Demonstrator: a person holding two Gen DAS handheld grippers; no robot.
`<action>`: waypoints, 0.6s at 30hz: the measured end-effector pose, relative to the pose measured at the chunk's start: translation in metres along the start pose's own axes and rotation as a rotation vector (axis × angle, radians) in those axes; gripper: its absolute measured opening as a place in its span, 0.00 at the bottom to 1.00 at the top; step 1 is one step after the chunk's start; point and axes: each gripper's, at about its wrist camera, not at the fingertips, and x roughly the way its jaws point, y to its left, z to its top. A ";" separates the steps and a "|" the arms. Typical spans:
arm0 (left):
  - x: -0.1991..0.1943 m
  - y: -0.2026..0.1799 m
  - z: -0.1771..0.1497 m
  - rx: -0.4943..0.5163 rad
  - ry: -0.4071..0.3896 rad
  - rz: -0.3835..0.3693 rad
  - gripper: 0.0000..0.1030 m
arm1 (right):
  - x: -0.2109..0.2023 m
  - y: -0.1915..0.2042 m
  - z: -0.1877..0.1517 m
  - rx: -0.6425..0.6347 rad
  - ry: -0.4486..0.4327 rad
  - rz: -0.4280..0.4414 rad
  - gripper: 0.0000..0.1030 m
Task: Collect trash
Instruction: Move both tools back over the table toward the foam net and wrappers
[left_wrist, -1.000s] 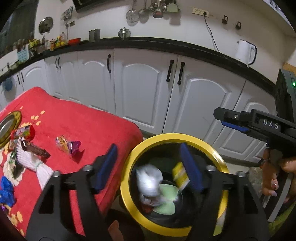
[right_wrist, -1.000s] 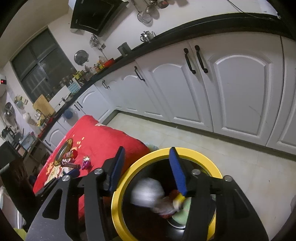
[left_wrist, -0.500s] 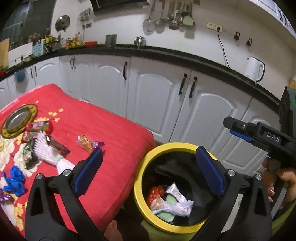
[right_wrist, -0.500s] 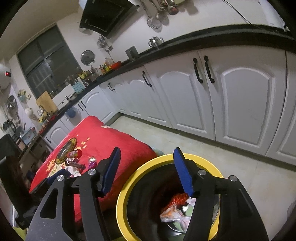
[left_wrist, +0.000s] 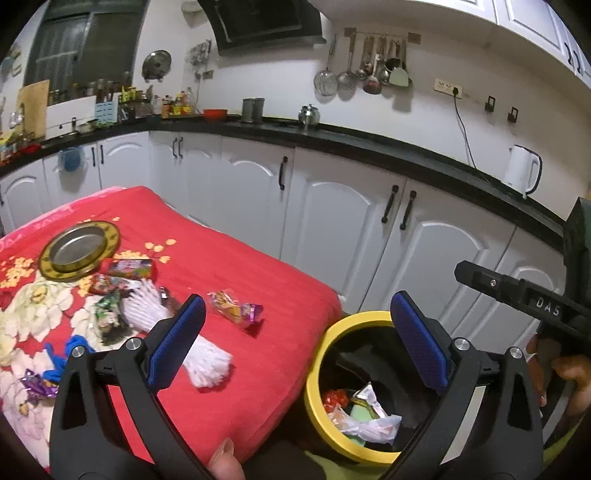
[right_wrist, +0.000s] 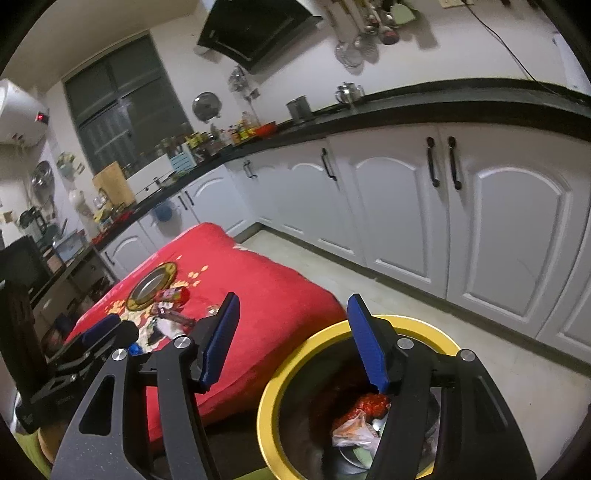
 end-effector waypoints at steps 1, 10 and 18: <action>-0.002 0.002 0.000 -0.001 -0.004 0.004 0.89 | -0.001 0.004 -0.001 -0.007 0.001 0.005 0.57; -0.026 0.036 0.004 -0.036 -0.046 0.071 0.89 | 0.009 0.043 -0.007 -0.094 0.030 0.060 0.59; -0.041 0.066 0.001 -0.077 -0.061 0.123 0.89 | 0.020 0.083 -0.019 -0.179 0.071 0.123 0.60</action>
